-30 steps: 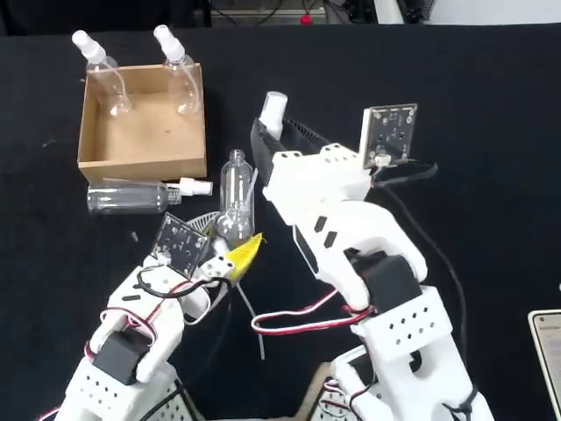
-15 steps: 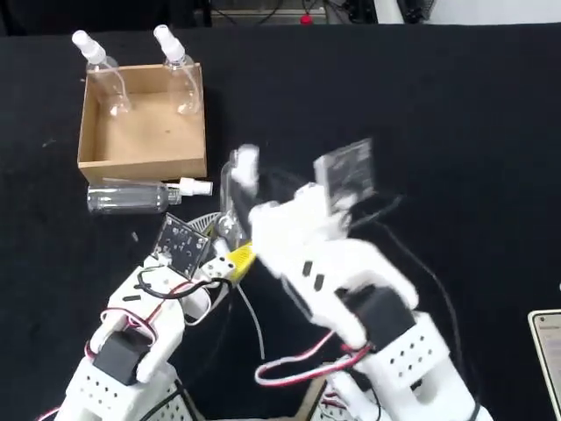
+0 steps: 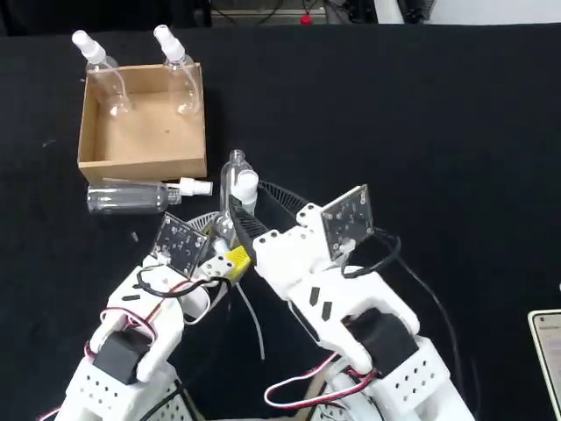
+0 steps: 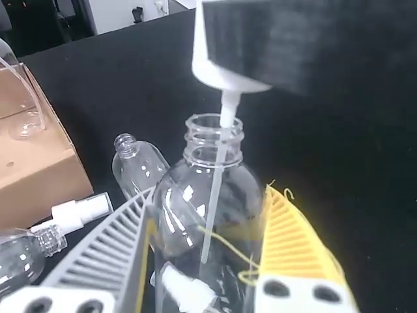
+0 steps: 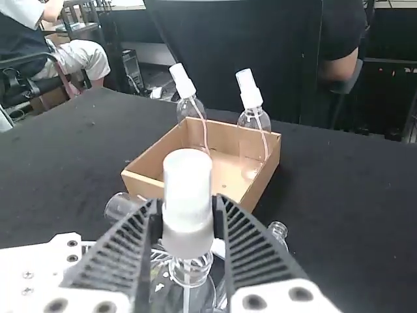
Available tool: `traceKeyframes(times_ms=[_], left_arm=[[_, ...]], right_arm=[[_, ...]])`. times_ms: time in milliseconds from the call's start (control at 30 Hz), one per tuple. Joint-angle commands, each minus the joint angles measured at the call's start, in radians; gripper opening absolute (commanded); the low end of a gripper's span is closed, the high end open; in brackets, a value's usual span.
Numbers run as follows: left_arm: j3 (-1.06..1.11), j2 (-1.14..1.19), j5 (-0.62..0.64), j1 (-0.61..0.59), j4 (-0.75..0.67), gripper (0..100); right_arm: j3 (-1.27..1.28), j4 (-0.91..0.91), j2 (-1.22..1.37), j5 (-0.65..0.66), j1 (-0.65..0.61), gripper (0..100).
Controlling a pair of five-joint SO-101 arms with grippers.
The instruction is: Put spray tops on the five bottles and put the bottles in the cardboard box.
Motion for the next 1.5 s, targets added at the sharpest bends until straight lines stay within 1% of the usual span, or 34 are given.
traceKeyframes(times_ms=[0, 400, 500, 667, 800, 1000, 1367, 1433, 1467], left_arm=[[-0.008, -0.006, 0.008, -0.008, -0.02, 8], [-0.01, -0.006, 0.008, -0.019, -0.02, 8], [-0.01, -0.006, 0.008, -0.019, -0.018, 8], [-0.008, -0.006, 0.003, 0.015, -0.014, 8], [-0.008, -0.006, 0.003, 0.03, -0.014, 8], [-0.01, -0.006, 0.006, 0.019, -0.014, 8], [-0.018, -0.006, 0.008, 0.018, -0.014, 8], [-0.018, -0.006, 0.008, 0.018, -0.014, 8], [-0.018, -0.006, 0.008, 0.018, -0.014, 8]], right_arm=[[-0.013, -0.028, 0.002, 0.008, -0.015, 1.2], [-0.157, -0.041, 0.246, 0.006, -0.011, 1.2], [-0.153, -0.028, 0.24, 0.006, -0.011, 1.2], [-0.162, 0.097, 0.186, 0.008, -0.011, 1.2], [-0.157, 0.143, 0.166, 0.008, -0.011, 1.2], [-0.156, 0.144, 0.166, 0.008, -0.011, 1.2], [-0.054, 0.135, 0.157, 0.009, -0.012, 1.2], [-0.058, 0.14, 0.157, 0.026, -0.012, 2.6], [-0.058, 0.143, 0.157, 0.049, -0.015, 4.8]])
